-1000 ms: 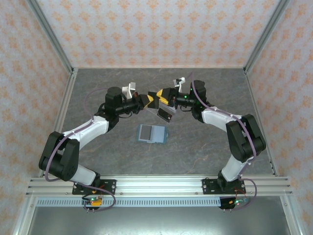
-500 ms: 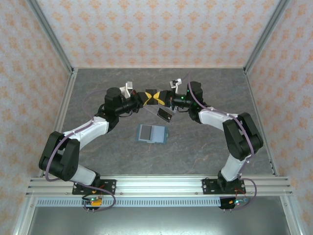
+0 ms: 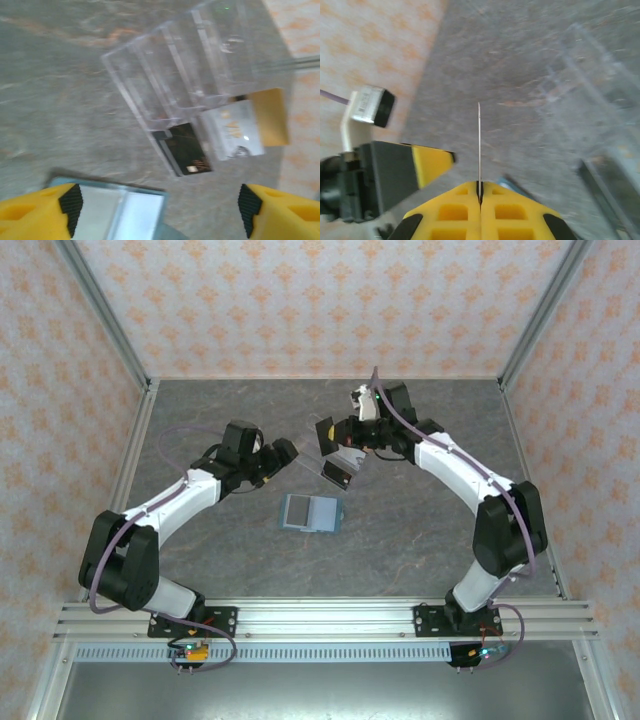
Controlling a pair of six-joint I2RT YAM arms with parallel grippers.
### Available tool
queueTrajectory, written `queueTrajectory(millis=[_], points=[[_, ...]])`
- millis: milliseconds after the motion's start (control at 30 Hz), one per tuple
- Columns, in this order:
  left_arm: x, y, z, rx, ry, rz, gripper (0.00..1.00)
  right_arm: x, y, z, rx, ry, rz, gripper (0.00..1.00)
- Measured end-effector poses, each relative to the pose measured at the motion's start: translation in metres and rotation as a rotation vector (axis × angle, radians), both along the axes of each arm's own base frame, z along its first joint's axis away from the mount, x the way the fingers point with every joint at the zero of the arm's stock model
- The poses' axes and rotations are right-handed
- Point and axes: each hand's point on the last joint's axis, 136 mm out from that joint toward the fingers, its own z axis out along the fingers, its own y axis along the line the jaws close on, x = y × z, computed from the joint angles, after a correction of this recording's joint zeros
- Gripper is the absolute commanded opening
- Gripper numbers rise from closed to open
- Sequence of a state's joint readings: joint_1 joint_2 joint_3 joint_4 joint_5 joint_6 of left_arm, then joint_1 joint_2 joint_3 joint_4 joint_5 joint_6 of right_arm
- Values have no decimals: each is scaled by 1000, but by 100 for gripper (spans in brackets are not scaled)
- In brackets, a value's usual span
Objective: Take the credit cards out of the card holder
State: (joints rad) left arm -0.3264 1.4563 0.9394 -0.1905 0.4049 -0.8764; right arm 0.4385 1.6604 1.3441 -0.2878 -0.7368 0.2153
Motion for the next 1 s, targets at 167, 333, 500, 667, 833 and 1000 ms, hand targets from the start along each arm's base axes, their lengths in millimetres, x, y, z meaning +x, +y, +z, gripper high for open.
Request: queueTrajectory(millis=[167, 333, 500, 667, 833, 1000], points=[[-15, 26, -12, 159, 39, 18, 100, -11, -20, -26, -266, -79, 79, 0], [-21, 36, -13, 230, 39, 6, 100, -19, -16, -42, -460, -157, 209, 0], [-28, 45, -13, 300, 73, -8, 100, -15, -5, -57, -587, -215, 336, 0], [-29, 53, -10, 350, 81, -7, 100, -10, -9, -82, -683, -203, 398, 0], [-33, 55, -12, 360, 98, -8, 100, -7, -12, -102, -736, -180, 440, 0], [-33, 55, -13, 360, 100, -8, 100, -5, -11, -110, -753, -176, 473, 0]])
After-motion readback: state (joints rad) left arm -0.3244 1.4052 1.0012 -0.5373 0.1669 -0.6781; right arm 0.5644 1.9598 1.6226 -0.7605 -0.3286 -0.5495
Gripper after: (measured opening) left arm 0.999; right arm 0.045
